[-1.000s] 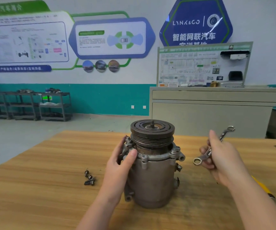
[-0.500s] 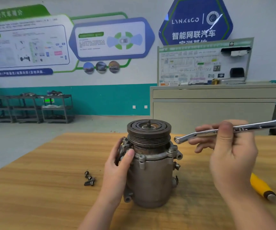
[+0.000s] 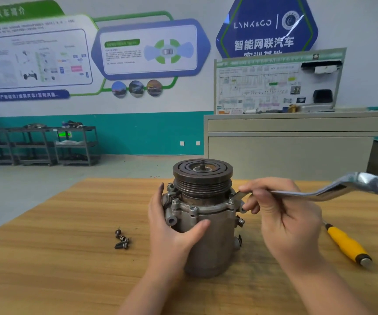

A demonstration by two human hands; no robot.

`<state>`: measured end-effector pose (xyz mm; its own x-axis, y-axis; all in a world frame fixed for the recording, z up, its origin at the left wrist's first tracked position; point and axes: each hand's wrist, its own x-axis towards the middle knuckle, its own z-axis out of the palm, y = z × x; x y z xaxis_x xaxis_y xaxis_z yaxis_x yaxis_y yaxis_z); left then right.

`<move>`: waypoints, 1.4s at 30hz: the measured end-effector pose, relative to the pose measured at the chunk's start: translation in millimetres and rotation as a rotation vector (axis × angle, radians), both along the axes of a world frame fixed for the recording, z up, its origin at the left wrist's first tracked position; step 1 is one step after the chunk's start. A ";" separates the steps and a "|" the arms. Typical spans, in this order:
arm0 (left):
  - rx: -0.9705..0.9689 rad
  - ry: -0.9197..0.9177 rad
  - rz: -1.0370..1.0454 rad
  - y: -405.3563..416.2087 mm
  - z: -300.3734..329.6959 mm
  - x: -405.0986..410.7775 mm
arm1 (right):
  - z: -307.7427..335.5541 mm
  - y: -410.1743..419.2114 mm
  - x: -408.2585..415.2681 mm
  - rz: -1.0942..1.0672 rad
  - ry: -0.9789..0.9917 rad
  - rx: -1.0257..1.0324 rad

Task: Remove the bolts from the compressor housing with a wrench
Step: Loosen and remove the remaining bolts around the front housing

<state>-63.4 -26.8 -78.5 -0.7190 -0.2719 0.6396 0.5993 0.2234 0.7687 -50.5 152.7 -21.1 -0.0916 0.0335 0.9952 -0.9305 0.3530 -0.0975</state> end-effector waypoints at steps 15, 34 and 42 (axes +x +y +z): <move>0.013 -0.033 -0.023 0.5 -0.2 0.3 | -17.8 -30.8 0.4 0.092 0.052 -0.207; 0.012 -0.038 -0.033 -0.1 1.0 2.7 | 14.3 10.0 -20.2 0.848 -0.793 -0.969; -0.013 -0.061 -0.039 -0.4 1.8 2.7 | 8.0 -9.9 -0.3 0.397 -0.417 -0.621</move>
